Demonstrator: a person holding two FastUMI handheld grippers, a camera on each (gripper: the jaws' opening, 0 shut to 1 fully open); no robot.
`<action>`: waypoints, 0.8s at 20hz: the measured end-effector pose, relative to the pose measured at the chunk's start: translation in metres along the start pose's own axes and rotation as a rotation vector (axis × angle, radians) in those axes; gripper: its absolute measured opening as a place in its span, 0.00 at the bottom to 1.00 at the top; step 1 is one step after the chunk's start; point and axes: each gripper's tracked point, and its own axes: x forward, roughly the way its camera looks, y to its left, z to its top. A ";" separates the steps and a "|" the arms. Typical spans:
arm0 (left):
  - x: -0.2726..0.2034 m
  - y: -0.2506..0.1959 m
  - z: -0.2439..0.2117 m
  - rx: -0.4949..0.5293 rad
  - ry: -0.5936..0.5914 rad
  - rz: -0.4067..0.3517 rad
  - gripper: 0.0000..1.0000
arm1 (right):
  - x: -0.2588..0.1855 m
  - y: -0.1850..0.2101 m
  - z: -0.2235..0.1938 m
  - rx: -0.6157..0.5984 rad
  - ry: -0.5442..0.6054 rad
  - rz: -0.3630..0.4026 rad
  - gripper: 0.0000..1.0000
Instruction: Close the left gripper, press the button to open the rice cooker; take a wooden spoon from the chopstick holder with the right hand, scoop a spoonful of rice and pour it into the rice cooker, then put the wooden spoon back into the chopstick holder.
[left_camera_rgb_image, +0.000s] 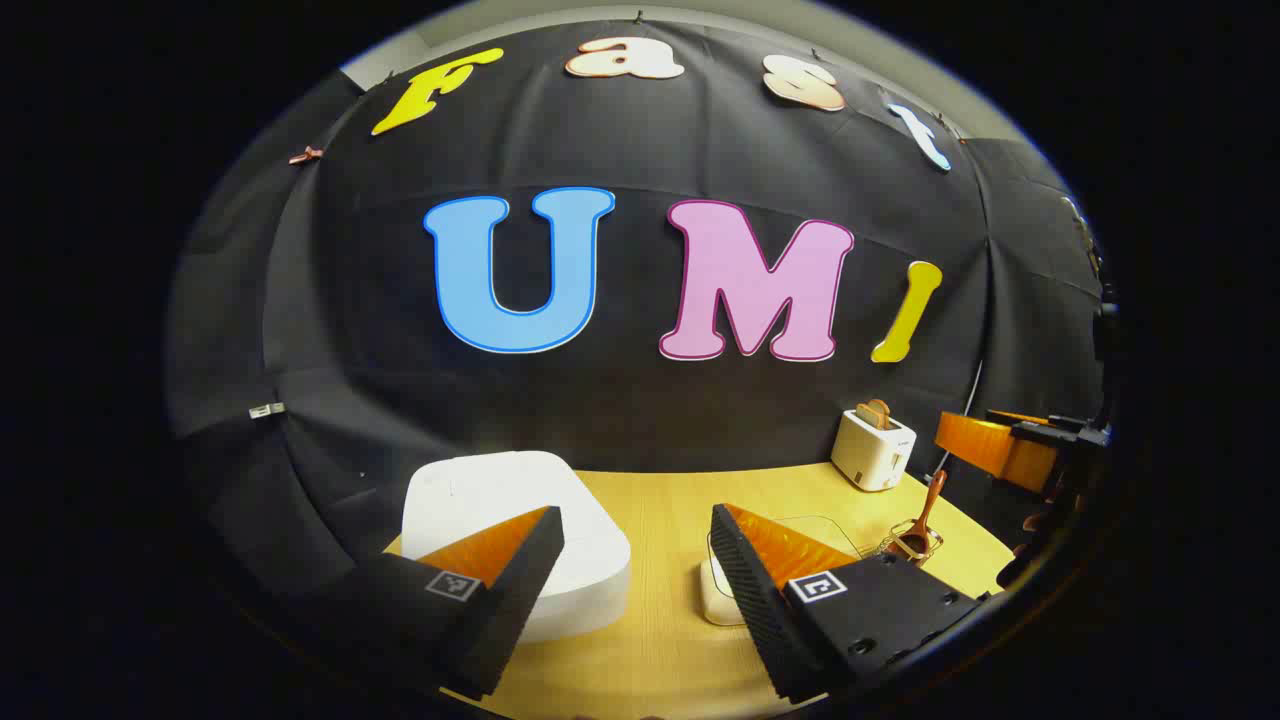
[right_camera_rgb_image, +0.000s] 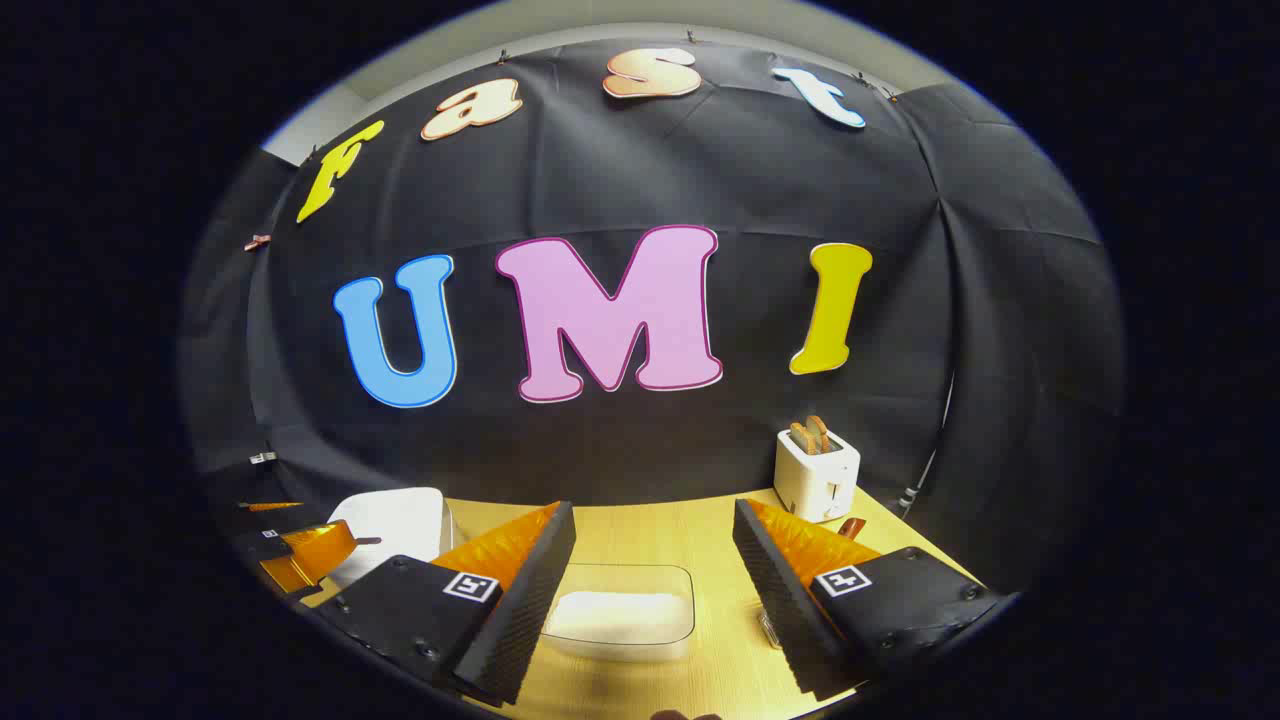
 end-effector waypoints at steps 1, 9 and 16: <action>0.000 -0.001 0.001 -0.001 0.003 0.000 0.96 | 0.001 -0.002 0.000 -0.001 0.000 0.000 0.99; 0.006 -0.006 0.004 0.006 0.005 0.003 0.95 | 0.003 -0.011 -0.004 0.009 0.008 -0.001 0.99; 0.005 -0.009 0.007 0.061 -0.021 0.002 0.95 | 0.002 -0.016 -0.008 0.009 0.019 -0.002 0.99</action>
